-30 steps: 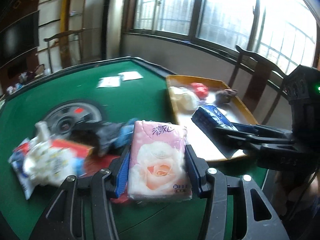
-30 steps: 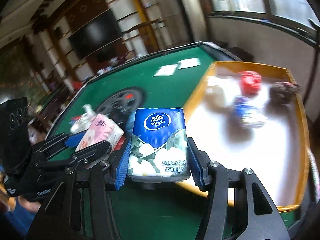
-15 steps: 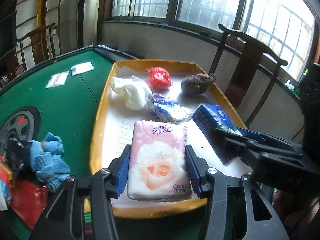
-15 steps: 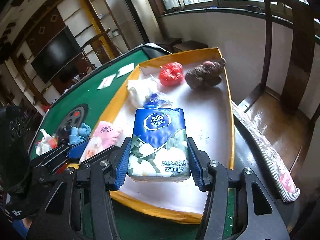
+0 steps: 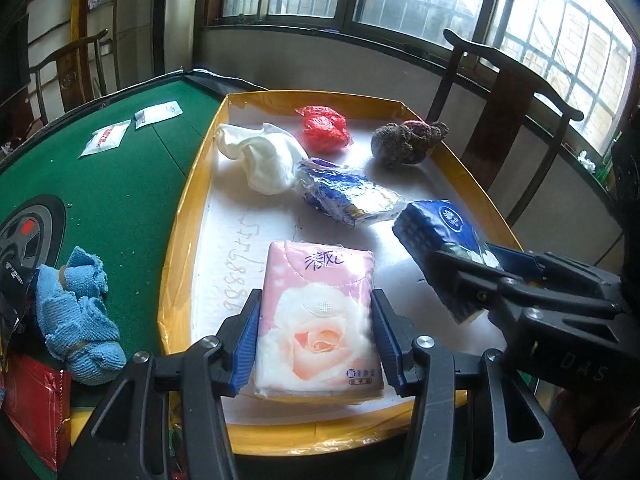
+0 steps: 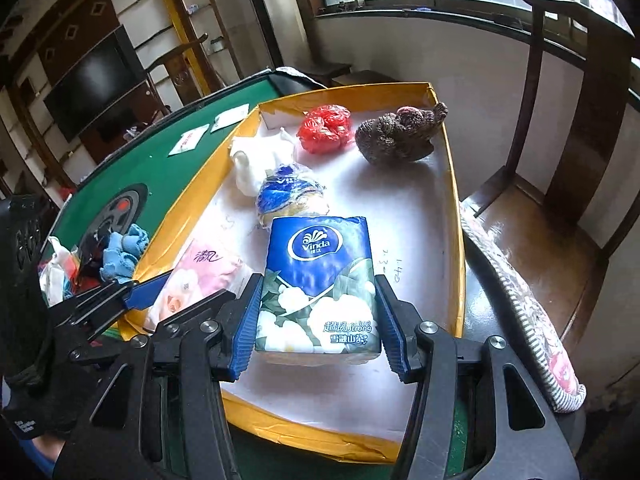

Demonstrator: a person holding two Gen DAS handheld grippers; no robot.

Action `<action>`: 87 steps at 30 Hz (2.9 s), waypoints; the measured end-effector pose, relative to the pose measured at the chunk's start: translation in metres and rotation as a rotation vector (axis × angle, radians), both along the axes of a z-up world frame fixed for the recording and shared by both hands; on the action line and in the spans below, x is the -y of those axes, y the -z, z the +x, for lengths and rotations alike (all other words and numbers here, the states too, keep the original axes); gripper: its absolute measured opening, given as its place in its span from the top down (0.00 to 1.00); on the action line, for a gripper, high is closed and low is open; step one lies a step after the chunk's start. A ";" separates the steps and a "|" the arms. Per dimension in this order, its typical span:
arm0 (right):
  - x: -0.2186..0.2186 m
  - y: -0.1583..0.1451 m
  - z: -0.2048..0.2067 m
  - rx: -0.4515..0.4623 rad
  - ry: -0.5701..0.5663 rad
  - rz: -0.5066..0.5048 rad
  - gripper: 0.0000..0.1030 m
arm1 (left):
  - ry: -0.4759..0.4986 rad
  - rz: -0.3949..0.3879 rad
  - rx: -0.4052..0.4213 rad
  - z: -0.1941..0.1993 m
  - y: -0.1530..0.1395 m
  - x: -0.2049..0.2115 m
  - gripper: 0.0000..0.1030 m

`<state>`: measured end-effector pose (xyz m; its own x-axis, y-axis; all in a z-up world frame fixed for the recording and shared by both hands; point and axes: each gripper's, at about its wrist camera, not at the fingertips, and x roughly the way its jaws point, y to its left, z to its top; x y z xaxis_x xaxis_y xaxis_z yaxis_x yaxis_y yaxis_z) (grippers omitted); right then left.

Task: Organize soft objects
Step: 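Carry the pink pack with the left tool while the right tool carries the Vinda carton to the tray, then open both tools to drop the pink pack and Vinda carton into the tray, then move both tools back to the heap of items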

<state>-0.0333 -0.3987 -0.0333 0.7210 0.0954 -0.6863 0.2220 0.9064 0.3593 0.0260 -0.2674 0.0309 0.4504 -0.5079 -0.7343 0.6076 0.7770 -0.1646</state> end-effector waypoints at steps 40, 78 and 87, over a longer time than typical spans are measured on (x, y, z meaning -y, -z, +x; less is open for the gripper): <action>-0.068 -0.050 -0.019 0.096 -0.121 -0.028 0.47 | -0.264 -0.111 0.061 0.001 -0.065 -0.141 0.44; -0.139 -0.035 -0.004 0.054 -0.337 0.000 0.47 | -0.436 -0.102 -0.301 0.020 0.023 -0.296 0.39; -0.126 -0.026 -0.002 0.054 -0.328 0.040 0.47 | -0.295 0.017 -0.145 -0.029 -0.006 -0.272 0.39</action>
